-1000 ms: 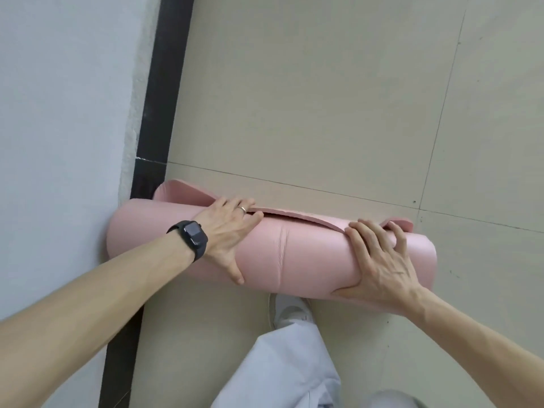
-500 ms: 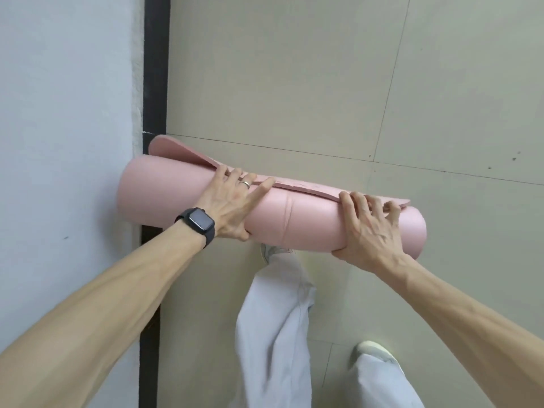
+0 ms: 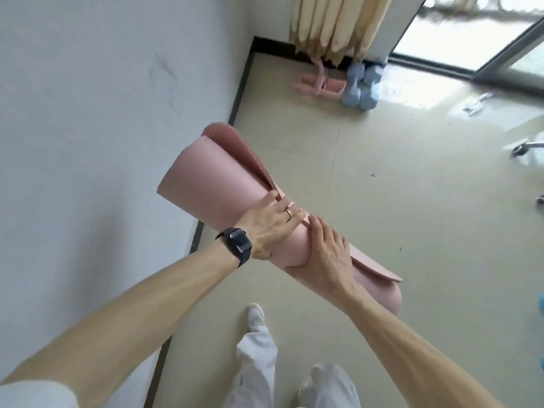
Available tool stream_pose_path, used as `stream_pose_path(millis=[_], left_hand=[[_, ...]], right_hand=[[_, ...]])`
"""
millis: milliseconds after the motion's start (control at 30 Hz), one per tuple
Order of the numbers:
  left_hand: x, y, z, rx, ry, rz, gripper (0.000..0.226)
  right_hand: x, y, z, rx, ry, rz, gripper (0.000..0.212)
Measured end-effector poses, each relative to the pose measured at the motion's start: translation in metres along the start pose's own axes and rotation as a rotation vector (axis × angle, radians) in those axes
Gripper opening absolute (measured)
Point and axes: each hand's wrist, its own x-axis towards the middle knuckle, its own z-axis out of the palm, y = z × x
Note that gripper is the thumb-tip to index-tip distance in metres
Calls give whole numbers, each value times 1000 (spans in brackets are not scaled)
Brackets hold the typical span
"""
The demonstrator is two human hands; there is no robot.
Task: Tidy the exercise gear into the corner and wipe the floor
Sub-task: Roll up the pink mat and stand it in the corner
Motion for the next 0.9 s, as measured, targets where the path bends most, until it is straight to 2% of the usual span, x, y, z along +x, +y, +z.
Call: stream_pose_path(millis=[100, 200, 267, 333, 367, 433, 500, 567, 667, 733, 800, 900], left_hand=[[7, -34, -79, 5, 138, -76, 104], [9, -63, -150, -155, 483, -355, 104], [17, -81, -187, -419, 741, -687, 110], [38, -100, -228, -849, 867, -969, 125], [54, -110, -244, -1107, 874, -1000, 133], [87, -131, -275, -1561, 819, -870, 137], [118, -150, -303, -1758, 808, -794, 126], [142, -167, -330, -1857, 849, -840, 111], [169, -193, -357, -1864, 929, -878, 107], [189, -208, -363, -1798, 976, -886, 105], [209, -224, -362, -1734, 993, -915, 108], [233, -256, -354, -1668, 985, -924, 116]], right_hand=[[23, -8, -82, 77, 168, -5, 117], [47, 3, -161, 213, 254, 15, 112], [62, 19, -206, 314, 258, 39, 110], [81, 35, -243, 396, 254, 41, 112], [93, 43, -259, 443, 252, 25, 114], [121, 55, -294, 535, 230, -38, 117], [150, 63, -328, 571, 171, -100, 118], [180, 69, -360, 619, 107, -145, 118], [236, 69, -409, 860, -103, -169, 109], [275, 59, -442, 1027, -155, -137, 105], [315, 46, -469, 1112, -202, -128, 113], [375, 29, -504, 1103, -315, -176, 98]])
